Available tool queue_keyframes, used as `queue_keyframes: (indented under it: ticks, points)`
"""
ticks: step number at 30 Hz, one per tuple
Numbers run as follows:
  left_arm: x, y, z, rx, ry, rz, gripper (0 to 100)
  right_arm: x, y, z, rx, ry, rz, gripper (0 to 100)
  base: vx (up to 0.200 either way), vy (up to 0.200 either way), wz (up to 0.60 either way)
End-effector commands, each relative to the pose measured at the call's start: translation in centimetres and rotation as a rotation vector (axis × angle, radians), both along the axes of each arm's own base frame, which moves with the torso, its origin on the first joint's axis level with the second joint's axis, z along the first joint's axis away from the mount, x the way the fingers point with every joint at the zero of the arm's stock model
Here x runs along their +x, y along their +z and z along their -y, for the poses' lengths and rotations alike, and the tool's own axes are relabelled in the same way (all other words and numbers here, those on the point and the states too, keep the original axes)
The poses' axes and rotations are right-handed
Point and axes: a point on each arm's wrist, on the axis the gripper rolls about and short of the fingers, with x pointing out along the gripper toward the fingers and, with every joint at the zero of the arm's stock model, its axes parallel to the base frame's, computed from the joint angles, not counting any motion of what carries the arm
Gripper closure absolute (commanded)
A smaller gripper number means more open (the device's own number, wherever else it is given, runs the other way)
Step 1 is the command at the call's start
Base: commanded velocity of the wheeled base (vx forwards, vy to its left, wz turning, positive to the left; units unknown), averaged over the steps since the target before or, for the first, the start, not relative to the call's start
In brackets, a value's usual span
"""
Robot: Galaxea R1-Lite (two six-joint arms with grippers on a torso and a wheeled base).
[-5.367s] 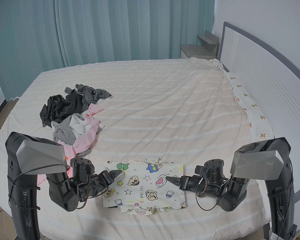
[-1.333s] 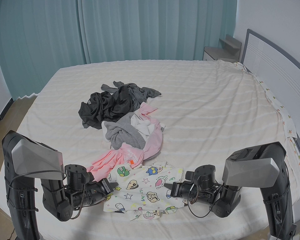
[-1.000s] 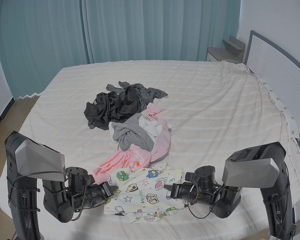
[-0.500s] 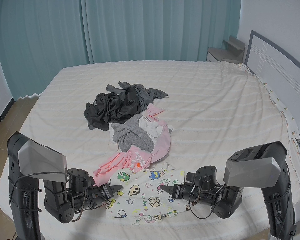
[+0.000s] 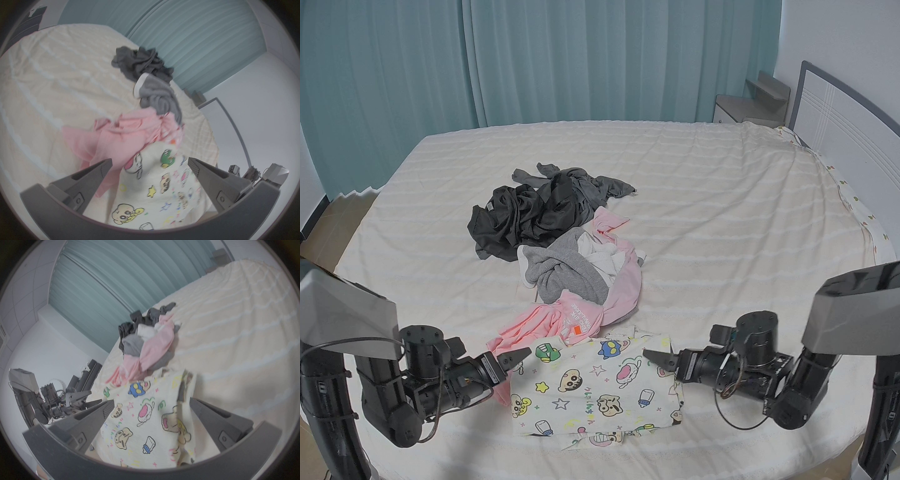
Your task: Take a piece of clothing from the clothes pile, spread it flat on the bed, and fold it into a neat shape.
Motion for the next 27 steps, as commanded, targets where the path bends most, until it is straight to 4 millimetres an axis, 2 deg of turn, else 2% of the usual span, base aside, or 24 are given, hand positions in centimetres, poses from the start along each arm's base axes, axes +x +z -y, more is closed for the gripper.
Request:
queue_keyframes:
  ticks: [1,4,5,8,13,16,17,19,23,24,27]
  points:
    - [-3.6,7.4,-1.6,-0.072,0.023,0.276,0,-3.6,7.6,5.0,0.039,-0.153,0.207,0,0.000,0.000,0.00]
    - [-5.9,9.8,-2.0,-0.099,0.003,0.384,0,-5.8,10.1,6.7,0.007,-0.237,0.315,0,0.000,0.000,0.00]
    - [-7.1,10.7,-2.0,-0.107,-0.013,0.430,0,-7.3,11.2,7.5,-0.005,-0.264,0.353,0,0.000,0.000,0.00]
    - [-8.6,11.6,-2.1,-0.115,-0.034,0.485,0,-9.0,12.1,8.3,-0.017,-0.280,0.378,0,0.000,0.000,0.00]
    - [-13.1,14.0,-2.9,-0.130,-0.078,0.594,0,-14.5,14.8,11.1,-0.057,-0.372,0.405,0,0.000,0.000,0.00]
    - [-15.4,13.9,-3.4,-0.063,-0.110,0.608,0,-17.2,15.4,12.5,-0.094,-0.406,0.399,0,0.000,0.000,0.00]
    - [-16.8,13.6,-4.0,0.003,-0.108,0.603,0,-18.9,15.7,13.5,-0.106,-0.437,0.396,0,0.000,0.000,0.00]
    - [-17.9,13.4,-4.6,0.064,-0.088,0.592,0,-20.4,15.7,14.3,-0.121,-0.481,0.388,0,0.000,0.000,0.00]
    - [-20.8,13.3,-6.0,0.169,0.024,0.575,0,-23.0,15.0,15.8,-0.161,-0.609,0.377,0,0.000,0.000,0.00]
    - [-22.3,13.4,-6.7,0.204,0.083,0.570,0,-24.1,14.6,16.4,-0.173,-0.663,0.390,0,0.000,0.000,0.00]
    - [-24.2,12.7,-7.7,0.294,0.236,0.534,0,-26.3,13.5,17.0,-0.221,-0.746,0.423,0,0.000,0.000,0.00]
